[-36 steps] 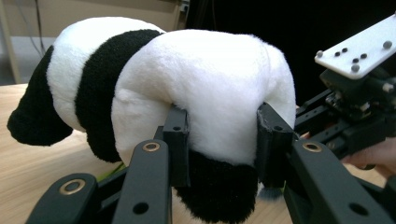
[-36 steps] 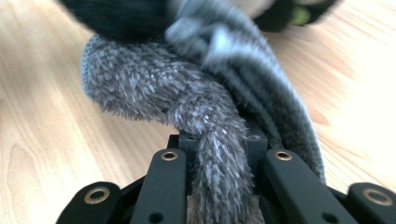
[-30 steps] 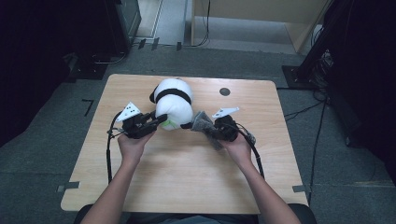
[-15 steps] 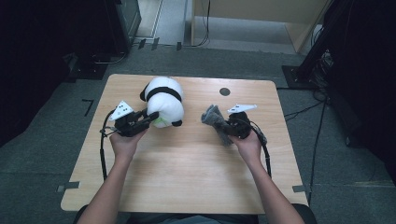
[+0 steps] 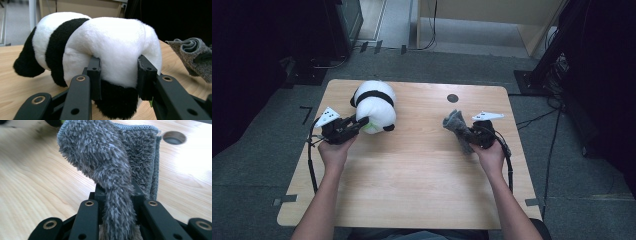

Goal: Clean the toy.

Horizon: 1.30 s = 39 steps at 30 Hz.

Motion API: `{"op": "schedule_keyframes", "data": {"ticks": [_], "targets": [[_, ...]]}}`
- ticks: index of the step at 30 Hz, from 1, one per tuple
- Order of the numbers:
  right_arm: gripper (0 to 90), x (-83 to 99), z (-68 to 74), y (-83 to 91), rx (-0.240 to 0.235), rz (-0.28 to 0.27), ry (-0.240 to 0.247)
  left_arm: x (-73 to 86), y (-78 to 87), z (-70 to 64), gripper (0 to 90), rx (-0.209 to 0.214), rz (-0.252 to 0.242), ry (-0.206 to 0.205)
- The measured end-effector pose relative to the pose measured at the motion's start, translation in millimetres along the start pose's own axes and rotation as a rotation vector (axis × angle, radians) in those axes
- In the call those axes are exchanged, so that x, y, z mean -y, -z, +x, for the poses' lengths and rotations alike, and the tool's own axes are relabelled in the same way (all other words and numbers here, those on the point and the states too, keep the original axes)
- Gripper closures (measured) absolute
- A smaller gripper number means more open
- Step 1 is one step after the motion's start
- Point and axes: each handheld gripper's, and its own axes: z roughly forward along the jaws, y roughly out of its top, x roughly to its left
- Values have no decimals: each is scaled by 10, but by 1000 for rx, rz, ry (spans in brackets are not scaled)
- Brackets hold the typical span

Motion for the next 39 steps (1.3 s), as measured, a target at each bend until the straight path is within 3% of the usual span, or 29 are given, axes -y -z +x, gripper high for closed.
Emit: {"op": "schedule_keyframes", "data": {"ticks": [4,11,17,24,27,31,36,39], "targets": [[758,80,-108,-30,19,21,-31,22,24,81,627,-12,19,5],[752,143,-213,-102,36,51,-63,105,30,262,619,-21,66,57],[730,214,-287,-210,35,82,-80,187,-10,337,592,-46,112,43],[697,248,-348,-259,71,90,-73,245,-47,387,547,-49,150,41],[646,259,-363,-276,68,99,-75,245,-51,378,468,-56,158,25],[504,253,-363,-283,59,100,-68,234,-72,349,366,-55,189,-16],[402,241,-350,-284,41,105,-68,240,-80,337,316,-44,240,-42],[373,221,-337,-262,66,95,-51,244,-65,352,296,-30,244,-18]]}}
